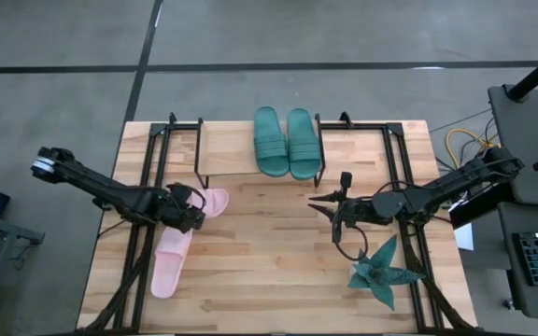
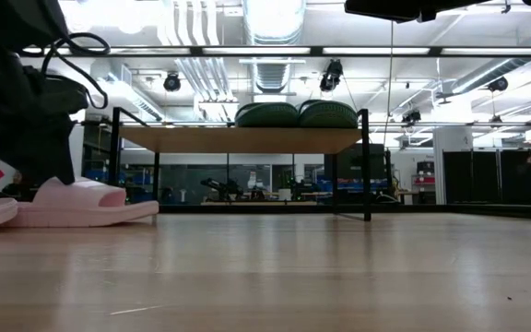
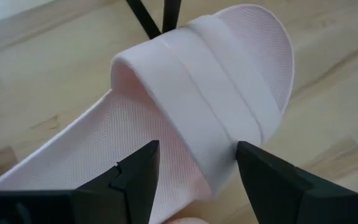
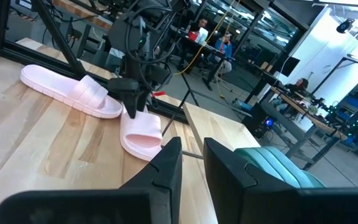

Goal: Pick and place slides into the shelf
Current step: Put the top pink slipper on the shelf

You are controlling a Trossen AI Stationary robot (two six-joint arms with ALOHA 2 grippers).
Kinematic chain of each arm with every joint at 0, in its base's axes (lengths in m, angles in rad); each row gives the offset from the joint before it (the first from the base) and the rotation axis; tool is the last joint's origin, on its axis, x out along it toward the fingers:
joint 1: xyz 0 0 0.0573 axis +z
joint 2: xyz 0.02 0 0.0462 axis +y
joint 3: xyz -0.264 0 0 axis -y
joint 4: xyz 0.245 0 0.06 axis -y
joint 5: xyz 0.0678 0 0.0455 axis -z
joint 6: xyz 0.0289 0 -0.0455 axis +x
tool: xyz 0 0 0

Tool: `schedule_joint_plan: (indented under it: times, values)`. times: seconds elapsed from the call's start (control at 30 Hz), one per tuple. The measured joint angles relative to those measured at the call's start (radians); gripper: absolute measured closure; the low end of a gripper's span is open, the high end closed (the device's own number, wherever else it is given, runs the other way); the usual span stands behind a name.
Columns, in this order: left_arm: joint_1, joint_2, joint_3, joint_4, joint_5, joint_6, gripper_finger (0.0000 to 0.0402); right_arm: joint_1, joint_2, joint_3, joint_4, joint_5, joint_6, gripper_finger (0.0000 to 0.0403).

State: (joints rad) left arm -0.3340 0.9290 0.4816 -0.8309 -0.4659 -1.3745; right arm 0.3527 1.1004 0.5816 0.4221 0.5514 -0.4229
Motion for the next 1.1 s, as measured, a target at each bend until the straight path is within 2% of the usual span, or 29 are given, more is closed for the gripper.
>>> schedule_joint_plan:
  times: [0.1, 0.2, 0.47, 0.53, 0.77, 0.87, 1.1]
  values:
    - [0.0, 0.012, 0.0, 0.022, -0.007, 0.011, 0.021, 0.0, 0.0, 0.0, 0.0, 0.0, 0.0, 0.0342]
    - [0.0, 0.011, 0.0, 0.043, -0.003, 0.047, 0.0237, 0.0, 0.0, 0.0, 0.0, 0.0, 0.0, 0.0342]
    - [0.001, 0.012, 0.0, 0.06, -0.004, 0.114, 0.037, 0.0, 0.0, 0.0, 0.0, 0.0, 0.0, 0.0343]
    - [0.001, 0.006, 0.0, 0.07, 0.016, 0.138, 0.0392, 0.0, 0.0, 0.0, 0.0, 0.0, 0.0, 0.0341]
    - [0.0, -0.038, 0.024, 0.084, 0.151, 0.224, 0.0399, 0.0, 0.0, 0.0, 0.001, 0.0, 0.0, 0.0346]
    - [-0.001, -0.052, 0.061, 0.099, 0.242, 0.291, 0.04, 0.0, 0.0, 0.0, 0.001, 0.0, 0.0, 0.0346]
    - [-0.001, -0.066, 0.18, 0.09, 0.279, 0.344, 0.0401, 0.0, 0.0, 0.0, 0.002, -0.009, -0.09, 0.0339]
